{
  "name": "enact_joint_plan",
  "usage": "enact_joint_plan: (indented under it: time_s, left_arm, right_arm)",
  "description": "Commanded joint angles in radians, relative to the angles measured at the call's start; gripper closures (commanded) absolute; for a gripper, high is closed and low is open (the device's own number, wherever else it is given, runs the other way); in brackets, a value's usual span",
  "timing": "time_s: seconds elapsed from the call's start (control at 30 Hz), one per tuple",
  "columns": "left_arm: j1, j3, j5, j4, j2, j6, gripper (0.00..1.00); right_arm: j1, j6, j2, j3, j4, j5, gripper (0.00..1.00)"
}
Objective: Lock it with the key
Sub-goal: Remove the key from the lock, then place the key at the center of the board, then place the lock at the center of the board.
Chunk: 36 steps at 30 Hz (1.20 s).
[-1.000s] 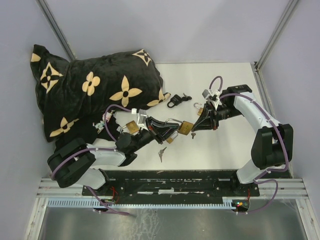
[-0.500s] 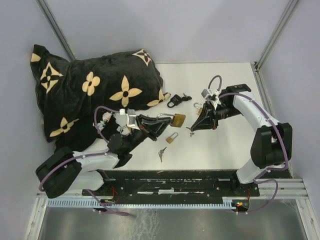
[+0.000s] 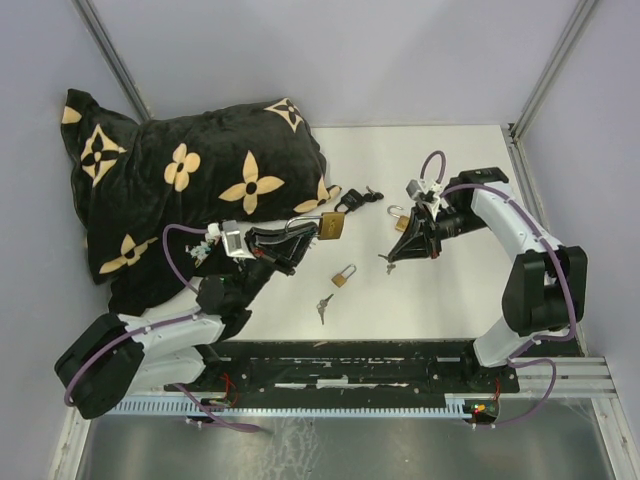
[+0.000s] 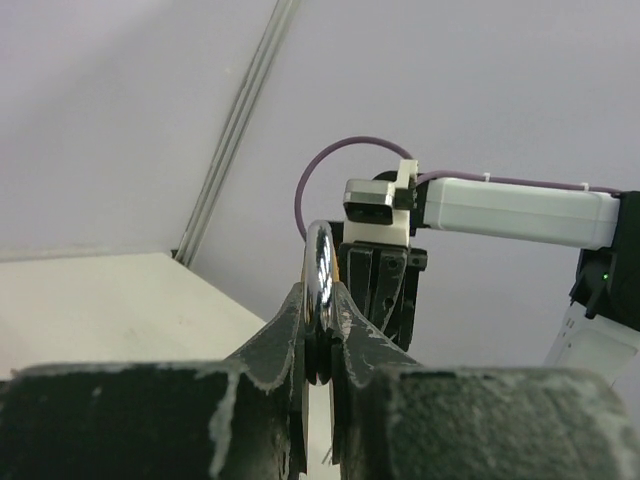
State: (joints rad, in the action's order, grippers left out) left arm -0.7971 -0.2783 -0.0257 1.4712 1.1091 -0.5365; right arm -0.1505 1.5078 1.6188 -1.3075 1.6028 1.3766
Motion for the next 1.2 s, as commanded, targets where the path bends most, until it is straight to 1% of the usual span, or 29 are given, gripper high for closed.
enact_joint_plan:
  time_s: [0.0, 0.07, 0.1, 0.17, 0.2, 0.27, 0.33, 0.37, 0.43, 0.47, 0.5, 0.57, 0.7, 0.83, 0.93, 1.03, 1.17]
  left_arm:
    - [0.013, -0.018, 0.027, -0.102, -0.072, -0.067, 0.97]
    - [0.019, -0.036, 0.015, -0.215, -0.075, -0.102, 0.97]
    - [0.023, -0.051, 0.002, -0.277, -0.067, -0.119, 0.97]
    - [0.029, -0.088, -0.035, -0.372, -0.032, -0.164, 0.97]
    - [0.031, -0.109, -0.060, -0.405, -0.003, -0.185, 0.97]
    - [0.034, -0.153, -0.126, -0.427, 0.071, -0.228, 0.97]
    - [0.035, -0.210, -0.210, -0.428, 0.170, -0.276, 0.97]
    - [0.035, -0.247, -0.260, -0.432, 0.228, -0.303, 0.97]
    - [0.034, -0.339, -0.372, -0.434, 0.354, -0.371, 0.97]
    - [0.032, -0.384, -0.419, -0.435, 0.424, -0.410, 0.97]
    - [0.023, -0.437, -0.471, -0.435, 0.527, -0.473, 0.97]
    - [0.001, -0.483, -0.485, -0.424, 0.614, -0.504, 0.97]
    - [-0.071, -0.577, -0.443, -0.458, 0.748, -0.481, 0.97]
    - [-0.120, -0.715, -0.433, -0.552, 0.876, -0.461, 0.96]
    - [-0.142, -0.800, -0.438, -0.590, 0.968, -0.466, 0.94]
    - [-0.163, -0.880, -0.431, -0.621, 1.046, -0.468, 0.93]
    - [-0.182, -0.980, -0.397, -0.712, 1.114, -0.446, 0.88]
  right_arm:
    - [0.080, 0.031, -0.030, -0.048, 0.157, -0.049, 0.98]
    - [0.126, 0.016, -0.033, -0.056, 0.133, -0.089, 0.98]
    - [0.152, -0.030, -0.037, -0.058, 0.096, -0.115, 0.98]
    - [0.197, -0.184, -0.055, -0.042, -0.036, -0.181, 0.98]
    - [0.212, -0.317, -0.071, -0.026, -0.128, -0.228, 0.98]
    - [0.227, -0.522, -0.120, 0.027, -0.329, -0.352, 0.98]
    - [0.227, -0.680, -0.194, 0.102, -0.521, -0.521, 0.98]
    - [0.227, -0.729, -0.218, 0.132, -0.595, -0.592, 0.98]
    - [0.229, -0.771, -0.241, 0.169, -0.663, -0.691, 0.97]
    - [0.228, -0.777, -0.240, 0.178, -0.668, -0.727, 0.97]
    - [0.228, -0.777, -0.227, 0.186, -0.659, -0.761, 0.97]
    - [0.230, -0.766, -0.203, 0.197, -0.644, -0.800, 0.97]
    - [0.253, -0.763, -0.140, 0.208, -0.627, -0.867, 0.96]
    - [0.313, -0.773, -0.091, 0.195, -0.614, -0.869, 0.94]
    - [0.344, -0.775, -0.063, 0.194, -0.610, -0.862, 0.92]
    - [0.354, -0.775, -0.042, 0.193, -0.606, -0.848, 0.90]
    - [0.354, -0.782, -0.011, 0.192, -0.611, -0.849, 0.89]
